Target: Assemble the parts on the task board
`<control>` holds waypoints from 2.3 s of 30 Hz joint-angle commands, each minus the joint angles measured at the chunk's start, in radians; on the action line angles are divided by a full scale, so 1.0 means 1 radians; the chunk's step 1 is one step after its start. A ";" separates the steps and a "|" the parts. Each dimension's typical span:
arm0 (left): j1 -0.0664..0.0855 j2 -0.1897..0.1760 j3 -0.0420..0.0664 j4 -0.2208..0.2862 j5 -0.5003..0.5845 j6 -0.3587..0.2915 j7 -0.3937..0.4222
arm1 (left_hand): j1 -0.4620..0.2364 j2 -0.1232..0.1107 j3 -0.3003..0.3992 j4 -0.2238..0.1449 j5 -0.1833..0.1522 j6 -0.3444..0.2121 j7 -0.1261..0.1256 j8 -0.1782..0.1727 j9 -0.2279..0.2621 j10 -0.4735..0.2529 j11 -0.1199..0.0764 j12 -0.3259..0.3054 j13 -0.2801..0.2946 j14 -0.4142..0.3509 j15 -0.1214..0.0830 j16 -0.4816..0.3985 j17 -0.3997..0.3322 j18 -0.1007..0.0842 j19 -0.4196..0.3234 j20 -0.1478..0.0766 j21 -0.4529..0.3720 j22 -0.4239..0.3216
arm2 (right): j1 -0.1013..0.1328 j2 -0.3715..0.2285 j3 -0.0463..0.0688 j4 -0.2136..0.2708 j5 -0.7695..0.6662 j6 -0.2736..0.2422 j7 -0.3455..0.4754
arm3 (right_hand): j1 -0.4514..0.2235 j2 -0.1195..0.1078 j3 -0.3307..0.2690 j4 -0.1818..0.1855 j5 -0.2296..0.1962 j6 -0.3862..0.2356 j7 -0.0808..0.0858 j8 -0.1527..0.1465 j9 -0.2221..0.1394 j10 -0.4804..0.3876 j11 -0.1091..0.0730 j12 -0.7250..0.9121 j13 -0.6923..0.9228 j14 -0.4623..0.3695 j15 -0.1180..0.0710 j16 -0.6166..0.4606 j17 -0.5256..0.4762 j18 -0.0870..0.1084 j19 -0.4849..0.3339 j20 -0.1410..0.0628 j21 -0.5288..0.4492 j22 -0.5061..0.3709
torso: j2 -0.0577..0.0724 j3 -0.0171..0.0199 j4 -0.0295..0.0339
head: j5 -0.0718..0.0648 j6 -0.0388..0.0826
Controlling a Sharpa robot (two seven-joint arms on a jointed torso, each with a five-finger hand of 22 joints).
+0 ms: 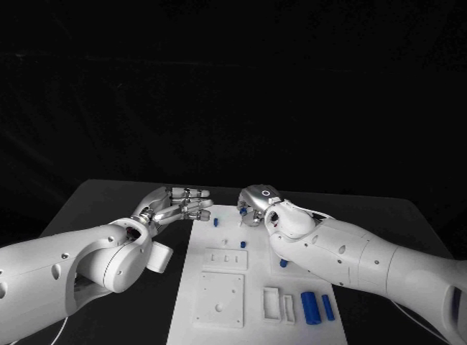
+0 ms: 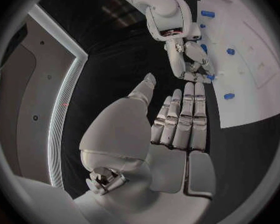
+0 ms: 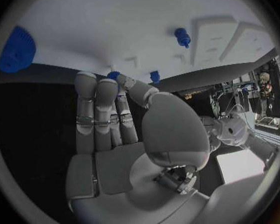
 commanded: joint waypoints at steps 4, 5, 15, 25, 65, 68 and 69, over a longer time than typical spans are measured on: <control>0.002 0.003 0.001 0.001 -0.003 0.007 0.005 | 0.004 -0.009 0.003 0.003 0.003 -0.005 -0.003 0.004 0.000 -0.006 0.002 0.001 0.001 -0.007 0.001 -0.005 0.001 -0.008 -0.006 -0.001 0.006 -0.001 | -0.002 0.008 -0.002 -0.015 -0.002 0.026 0.007 | 0.005 0.005 0.001 -0.007 0.005 0.001 0.000 0.003 0.001 0.027 -0.025 0.002 0.003 -0.002 -0.005 -0.004 -0.001 0.011 0.008 -0.002 -0.010 0.003 | 0.004 -0.0022 0.0042 | -0.005 0.000; 0.002 0.003 0.001 0.001 -0.003 0.006 0.005 | 0.004 -0.009 0.003 0.003 0.003 -0.005 -0.003 0.004 0.000 -0.006 0.002 0.001 0.001 -0.007 0.001 -0.005 0.001 -0.008 -0.006 -0.001 0.006 -0.001 | -0.002 0.010 -0.002 -0.018 -0.001 0.027 0.008 | 0.005 0.005 0.000 -0.007 0.004 -0.001 0.001 0.003 0.001 0.026 -0.025 0.002 0.003 -0.002 -0.004 -0.006 -0.002 0.011 0.008 -0.001 -0.015 0.004 | 0.004 -0.0025 0.0043 | -0.005 0.000; 0.002 0.004 0.001 -0.001 -0.003 0.007 0.004 | 0.005 -0.010 0.004 0.004 0.003 -0.006 -0.003 0.004 0.000 -0.006 0.002 0.001 0.001 -0.008 0.001 -0.005 0.001 -0.009 -0.008 0.000 0.006 -0.001 | -0.004 0.017 -0.005 -0.032 0.023 0.041 0.026 | -0.017 -0.014 -0.084 0.017 0.060 -0.059 0.016 0.001 -0.003 -0.041 -0.008 0.002 0.002 0.000 0.014 -0.017 -0.010 0.012 0.010 0.015 -0.080 -0.020 | 0.003 -0.0043 0.0052 | -0.003 -0.001; 0.002 0.000 0.001 0.001 -0.001 0.006 0.000 | 0.004 -0.012 0.004 0.006 0.003 -0.012 -0.002 0.004 -0.001 -0.009 0.003 0.001 0.001 -0.009 0.002 -0.005 0.001 -0.009 -0.010 0.000 0.005 -0.001 | -0.004 0.005 -0.005 -0.022 0.065 0.003 0.037 | 0.034 -0.055 -0.332 0.092 0.086 -0.201 0.025 0.002 -0.005 -0.272 0.048 0.005 0.000 0.007 0.049 -0.044 -0.056 0.049 0.048 0.052 -0.178 -0.104 | 0.003 -0.0047 0.0047 | -0.001 0.003; 0.001 -0.005 0.000 -0.063 0.021 0.023 -0.001 | 0.005 -0.014 0.008 0.005 0.004 -0.015 -0.004 0.004 -0.001 -0.011 0.002 0.001 0.001 -0.012 0.002 -0.005 0.001 -0.010 -0.014 0.001 0.005 -0.001 | 0.017 -0.309 0.075 0.175 0.202 0.141 0.083 | 0.049 -0.027 -0.500 0.101 0.121 -0.203 0.008 0.002 -0.004 -0.018 -0.088 0.821 1.009 -0.013 -0.041 0.044 0.146 -0.039 0.044 -0.036 0.057 0.044 | -0.019 0.0268 -0.0459 | 0.016 0.009; 0.000 -0.003 0.000 -0.064 0.021 0.024 0.000 | 0.005 -0.015 0.009 0.004 0.004 -0.020 -0.003 0.004 -0.001 -0.014 0.002 0.001 0.001 -0.012 0.003 -0.005 0.001 -0.010 -0.015 0.001 0.005 -0.001 | 0.013 -0.295 0.075 0.154 0.189 0.151 0.085 | 0.045 -0.031 -0.483 0.100 0.122 -0.207 0.004 0.002 -0.004 0.004 -0.092 0.910 1.079 -0.013 -0.041 0.071 0.232 -0.042 0.045 -0.036 0.117 0.099 | -0.018 0.0266 -0.0444 | 0.013 0.006; 0.000 -0.002 0.000 -0.065 0.021 0.025 0.000 | 0.005 -0.016 0.009 0.004 0.004 -0.025 -0.001 0.003 -0.001 -0.014 0.003 0.001 0.001 -0.012 0.003 -0.005 0.001 -0.010 -0.015 0.001 0.005 -0.001 | 0.012 -0.290 0.075 0.147 0.186 0.158 0.085 | 0.041 -0.033 -0.484 0.102 0.125 -0.209 0.004 0.002 -0.004 0.012 -0.092 0.932 1.097 -0.010 -0.041 0.081 0.258 -0.043 0.045 -0.036 0.130 0.112 | -0.018 0.0260 -0.0432 | 0.012 0.005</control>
